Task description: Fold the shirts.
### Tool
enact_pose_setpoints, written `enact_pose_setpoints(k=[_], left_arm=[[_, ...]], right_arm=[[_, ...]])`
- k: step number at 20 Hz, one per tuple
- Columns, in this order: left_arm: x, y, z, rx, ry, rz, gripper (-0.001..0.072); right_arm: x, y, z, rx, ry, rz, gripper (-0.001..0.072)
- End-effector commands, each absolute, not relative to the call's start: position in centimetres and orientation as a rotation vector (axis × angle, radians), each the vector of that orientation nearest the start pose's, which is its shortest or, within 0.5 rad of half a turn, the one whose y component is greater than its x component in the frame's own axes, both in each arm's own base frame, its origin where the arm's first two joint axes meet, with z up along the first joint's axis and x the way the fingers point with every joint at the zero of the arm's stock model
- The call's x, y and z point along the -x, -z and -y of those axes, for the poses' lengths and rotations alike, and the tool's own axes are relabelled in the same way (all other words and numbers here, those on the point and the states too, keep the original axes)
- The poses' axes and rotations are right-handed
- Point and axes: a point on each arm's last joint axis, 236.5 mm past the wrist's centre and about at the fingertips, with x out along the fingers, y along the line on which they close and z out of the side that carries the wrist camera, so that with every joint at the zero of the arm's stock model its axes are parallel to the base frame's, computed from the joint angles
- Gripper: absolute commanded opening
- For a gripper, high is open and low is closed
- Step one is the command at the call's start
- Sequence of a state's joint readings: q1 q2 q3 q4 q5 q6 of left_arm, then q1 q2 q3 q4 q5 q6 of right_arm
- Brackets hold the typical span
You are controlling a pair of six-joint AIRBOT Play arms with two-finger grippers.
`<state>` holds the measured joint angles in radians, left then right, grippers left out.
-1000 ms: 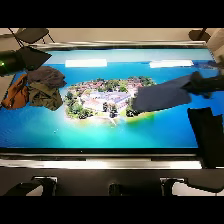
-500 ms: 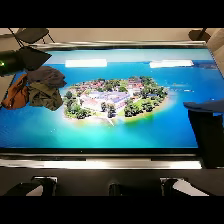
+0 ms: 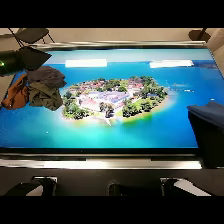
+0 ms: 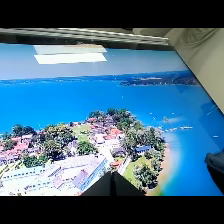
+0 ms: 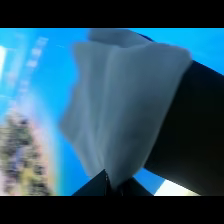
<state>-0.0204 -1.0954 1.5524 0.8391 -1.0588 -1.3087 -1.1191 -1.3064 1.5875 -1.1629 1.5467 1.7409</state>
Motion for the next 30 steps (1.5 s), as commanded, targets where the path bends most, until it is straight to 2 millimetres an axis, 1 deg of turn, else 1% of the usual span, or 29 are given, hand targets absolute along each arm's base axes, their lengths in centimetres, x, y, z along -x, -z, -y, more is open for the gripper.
enact_pose_setpoints(k=[1, 2, 5, 6, 8, 10, 12, 14, 15, 16, 17, 18, 19, 20, 21, 22, 23, 24, 25, 26, 27, 28, 29, 30], left_arm=[[-40.5, -31.1, 14.6, 0.285, 0.595, -0.5, 0.0034], [-40.5, -31.1, 14.6, 0.285, 0.596, -0.5, 0.0034], [-40.5, -31.1, 14.6, 0.285, 0.596, -0.5, 0.0034], [-40.5, -31.1, 14.6, 0.285, 0.595, -0.5, 0.0034], [-40.5, -31.1, 14.6, 0.285, 0.596, -0.5, 0.0034], [-40.5, -31.1, 14.6, 0.285, 0.595, -0.5, 0.0034], [-40.5, -31.1, 14.6, 0.285, 0.596, -0.501, 0.0034], [-40.5, -31.0, 14.6, 0.286, 0.595, -0.502, 0.0034], [-40.6, -31.0, 14.6, 0.286, 0.595, -0.502, 0.0034], [-40.6, -31.0, 14.6, 0.286, 0.595, -0.502, 0.0034], [-40.6, -31.0, 14.6, 0.286, 0.595, -0.502, 0.0034], [-40.5, -31.1, 14.6, 0.286, 0.595, -0.501, 0.0034], [-40.5, -31.2, 14.6, 0.286, 0.595, -0.499, 0.0034], [-40.4, -31.5, 14.6, 0.285, 0.596, -0.491, 0.0033], [-40.4, -32.4, 14.6, 0.287, 0.595, -0.473, 0.0032], [-40.5, -33.5, 14.2, 0.268, 0.583, -0.443, 0.0031], [-41.1, -34.3, 13.2, 0.215, 0.535, -0.414, 0.0029], [-42.2, -34.6, 11.0, 0.132, 0.42, -0.405, 0.0029], [-43.5, -33.9, 7.8, 0.025, 0.255, -0.426, 0.0029], [-44.5, -32.7, 4.5, -0.088, 0.092, -0.472, 0.0029], [-45.2, -30.4, 1.6, -0.186, -0.049, -0.555, 0.003], [-45.5, -27.5, 0.4, -0.225, -0.112, -0.657, 0.0032], [-45.5, -23.4, 0.5, -0.226, -0.111, -0.797, 0.0073], [-44.6, -19.1, 1.0, -0.197, -0.105, -0.953, 0.0358]], right_arm=[[-17.2, -8.8, 29.8, -1.049, 0.94, -1.161, 0.0038], [-16.4, -7.0, 29.1, -1.066, 0.95, -1.211, 0.0038], [-14.9, -2.3, 27.8, -1.087, 0.973, -1.284, 0.0038], [-14.4, -1.0, 27.4, -1.093, 0.977, -1.307, 0.0038], [-13.9, 0.9, 26.9, -1.1, 0.981, -1.328, 0.0038], [-13.4, 2.0, 26.8, -1.089, 0.996, -1.339, 0.0038], [-13.1, 2.4, 27.0, -1.08, 1.013, -1.34, 0.0038], [-13.1, 2.6, 26.6, -1.105, 1.021, -1.345, 0.0041], [-13.0, 2.5, 26.5, -1.108, 1.02, -1.352, 0.0156], [-12.8, 2.5, 26.1, -1.115, 1.014, -1.37, 0.0369], [-12.2, 2.2, 25.7, -1.09, 0.993, -1.408, 0.0458], [-11.7, 1.5, 26.3, -1.039, 1.0, -1.418, 0.0508], [-11.4, -0.2, 27.5, -0.979, 1.03, -1.392, 0.051], [-12.0, -2.5, 29.5, -0.908, 1.051, -1.311, 0.0509], [-13.9, -6.3, 32.3, -0.81, 1.055, -1.16, 0.051], [-16.6, -11.1, 34.8, -0.717, 1.038, -0.967, 0.051], [-20.1, -17.6, 36.9, -0.589, 0.994, -0.732, 0.0509], [-23.4, -24.1, 37.3, -0.435, 0.932, -0.539, 0.0508], [-27.1, -30.2, 35.9, -0.271, 0.843, -0.379, 0.0507], [-30.4, -33.5, 33.1, -0.181, 0.748, -0.298, 0.0507], [-33.9, -34.4, 28.8, -0.149, 0.624, -0.284, 0.0508], [-36.8, -33.4, 24.1, -0.157, 0.495, -0.335, 0.0508], [-39.2, -30.5, 18.6, -0.217, 0.363, -0.445, 0.0508], [-40.7, -26.8, 13.3, -0.314, 0.263, -0.576, 0.0508]])
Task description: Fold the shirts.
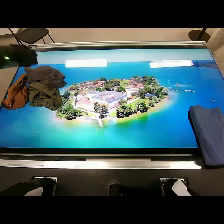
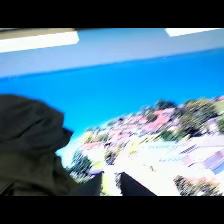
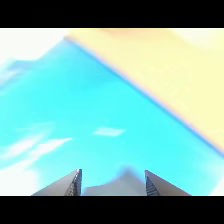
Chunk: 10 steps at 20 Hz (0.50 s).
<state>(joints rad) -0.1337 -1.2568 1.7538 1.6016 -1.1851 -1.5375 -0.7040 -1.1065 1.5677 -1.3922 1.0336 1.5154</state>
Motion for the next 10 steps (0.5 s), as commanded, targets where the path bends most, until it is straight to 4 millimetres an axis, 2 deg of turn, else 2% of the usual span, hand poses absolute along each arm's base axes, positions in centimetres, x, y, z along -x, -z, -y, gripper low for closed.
enact_pose_setpoints(k=[1, 2, 3, 4, 5, 6, 7, 10], left_arm=[[-42.7, -14.6, 1.6, -0.14, -0.117, -1.136, 0.0714], [-40.2, -10.4, 2.3, -0.129, -0.098, -1.32, 0.0711], [-38.4, -7.1, 3.8, -0.098, -0.042, -1.42, 0.071], [-37.5, -5.1, 5.5, -0.053, 0.025, -1.439, 0.071], [-37.2, -3.9, 7.0, 0.014, 0.065, -1.4, 0.071], [-37.0, -3.3, 8.1, 0.08, 0.083, -1.347, 0.071], [-36.6, -2.9, 8.5, 0.124, 0.084, -1.302, 0.0709], [-34.5, -1.6, 8.1, 0.112, 0.082, -1.323, 0.0708]], right_arm=[[-41.3, -22.9, 9.0, -0.381, 0.198, -0.716, 0.0509], [-41.2, -18.9, 5.3, -0.399, 0.138, -0.868, 0.051], [-40.3, -14.5, 1.9, -0.407, 0.088, -1.037, 0.0519], [-39.0, -10.8, -0.6, -0.393, 0.046, -1.191, 0.052], [-37.8, -8.2, -2.0, -0.377, 0.024, -1.301, 0.052], [-37.0, -6.4, -2.8, -0.363, 0.012, -1.367, 0.0519], [-36.9, -5.8, -3.2, -0.354, 0.005, -1.383, 0.0518], [-37.3, -5.9, -3.3, -0.35, 0.004, -1.364, 0.0518]])
